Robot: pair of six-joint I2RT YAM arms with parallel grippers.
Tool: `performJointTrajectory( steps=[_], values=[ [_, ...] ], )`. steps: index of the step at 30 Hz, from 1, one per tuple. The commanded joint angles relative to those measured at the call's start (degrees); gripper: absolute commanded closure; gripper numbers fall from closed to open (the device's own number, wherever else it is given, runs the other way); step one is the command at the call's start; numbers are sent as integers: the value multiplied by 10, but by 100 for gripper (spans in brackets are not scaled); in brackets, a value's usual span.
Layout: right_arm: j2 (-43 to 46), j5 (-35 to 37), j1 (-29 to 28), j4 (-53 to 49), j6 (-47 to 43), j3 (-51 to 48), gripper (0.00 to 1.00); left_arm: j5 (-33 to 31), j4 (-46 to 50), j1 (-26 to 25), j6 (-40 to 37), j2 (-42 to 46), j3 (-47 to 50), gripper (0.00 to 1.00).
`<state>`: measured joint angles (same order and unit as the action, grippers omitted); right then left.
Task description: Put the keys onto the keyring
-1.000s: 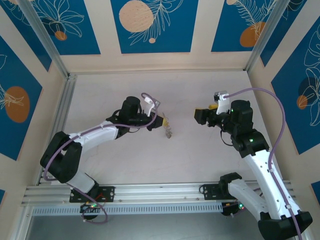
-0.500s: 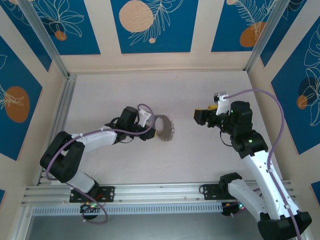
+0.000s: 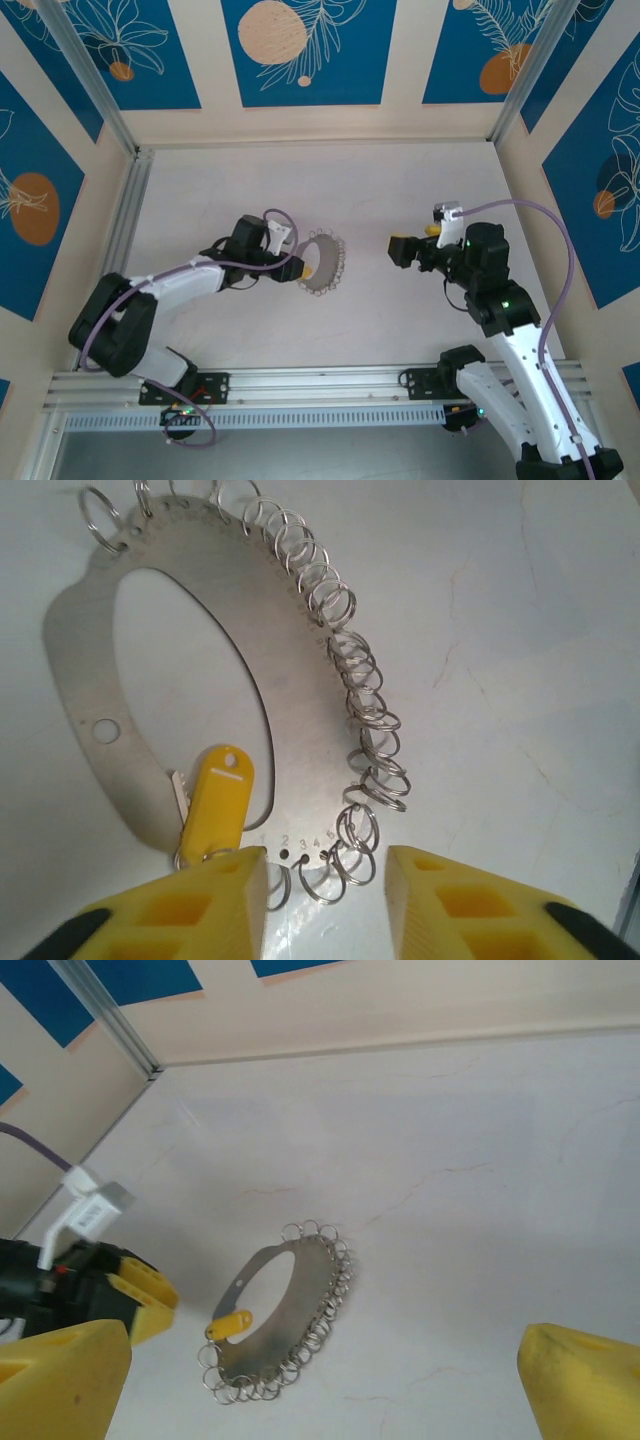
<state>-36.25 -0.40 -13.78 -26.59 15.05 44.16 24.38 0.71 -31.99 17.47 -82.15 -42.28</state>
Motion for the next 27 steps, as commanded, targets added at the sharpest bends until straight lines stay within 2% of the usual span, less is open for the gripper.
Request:
performJointTrajectory(
  steps=[1,5,9,10,11,12,15,17,22,27],
  values=[
    [19,49,4,-4,0,-18,1,-39,51,6,-33,75,7,56],
    [36,90,14,6,-1,-44,1,-74,86,28,-61,147,14,46],
    [46,100,41,48,-2,-83,1,-117,100,61,-72,210,26,38],
    [45,98,50,60,1,-91,1,-135,96,67,-75,226,34,28],
    [44,101,57,69,1,-99,1,-155,93,72,-76,238,41,5],
    [43,114,63,84,4,-112,1,-188,88,78,-71,252,50,0],
    [49,163,74,148,16,-170,1,-257,65,109,-47,284,75,0],
    [55,170,82,212,14,-219,1,-263,48,139,-35,293,85,0],
    [49,124,96,391,-66,-332,1,-370,8,165,-44,292,109,0],
    [-19,117,115,510,-73,-371,1,-436,-87,181,-83,274,153,0]
  ],
)
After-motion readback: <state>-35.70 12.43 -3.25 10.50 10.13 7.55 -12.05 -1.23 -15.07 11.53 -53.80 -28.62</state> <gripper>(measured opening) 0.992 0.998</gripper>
